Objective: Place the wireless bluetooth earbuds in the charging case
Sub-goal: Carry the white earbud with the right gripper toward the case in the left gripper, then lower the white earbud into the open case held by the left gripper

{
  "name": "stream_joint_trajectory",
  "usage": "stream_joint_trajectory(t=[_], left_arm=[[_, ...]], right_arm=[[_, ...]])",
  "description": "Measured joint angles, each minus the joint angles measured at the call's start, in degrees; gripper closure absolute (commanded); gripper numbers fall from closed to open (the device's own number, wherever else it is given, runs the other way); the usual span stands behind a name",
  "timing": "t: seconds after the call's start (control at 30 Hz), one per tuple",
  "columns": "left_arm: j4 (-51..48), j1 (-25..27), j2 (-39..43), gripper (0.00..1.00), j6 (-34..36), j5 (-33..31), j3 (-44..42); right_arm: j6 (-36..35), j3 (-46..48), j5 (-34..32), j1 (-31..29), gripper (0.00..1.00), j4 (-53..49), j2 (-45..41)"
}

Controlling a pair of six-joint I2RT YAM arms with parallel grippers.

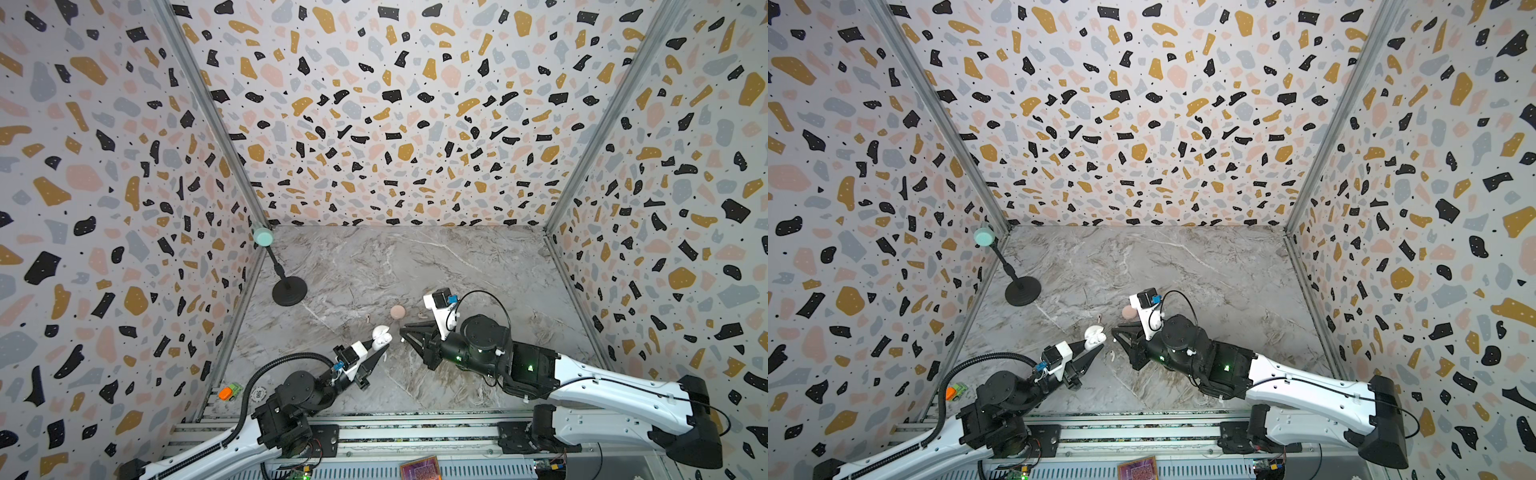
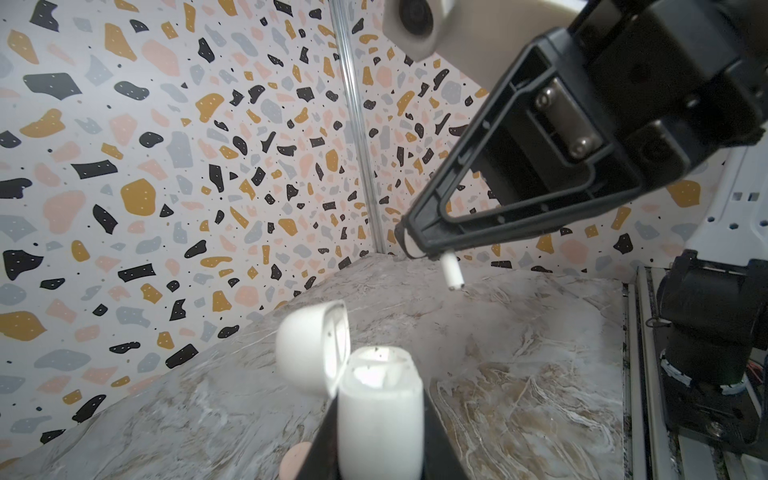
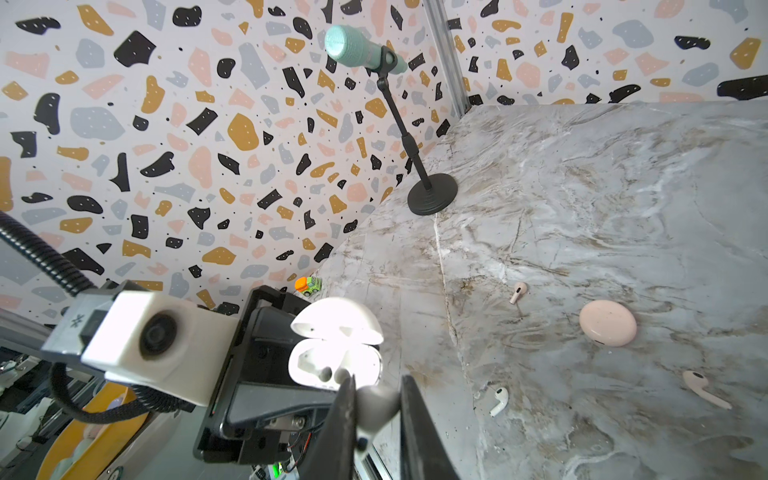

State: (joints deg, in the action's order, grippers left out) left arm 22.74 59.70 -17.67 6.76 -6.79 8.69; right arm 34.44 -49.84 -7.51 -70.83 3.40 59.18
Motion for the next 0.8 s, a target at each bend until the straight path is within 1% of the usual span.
stream_joint_trajectory(t=[0.4, 0.8], left_arm=[[1.86, 0.00, 1.01, 1.00, -0.48, 0.09, -0.94], [2.12, 0.00, 1.60, 1.00, -0.48, 0.24, -0.94]], right_arm=[[0.31, 0.31, -3.93, -3.39, 1.00, 6.73, 1.11], [0.90, 0.33, -6.14, -3.93, 1.00, 10.25, 4.90]])
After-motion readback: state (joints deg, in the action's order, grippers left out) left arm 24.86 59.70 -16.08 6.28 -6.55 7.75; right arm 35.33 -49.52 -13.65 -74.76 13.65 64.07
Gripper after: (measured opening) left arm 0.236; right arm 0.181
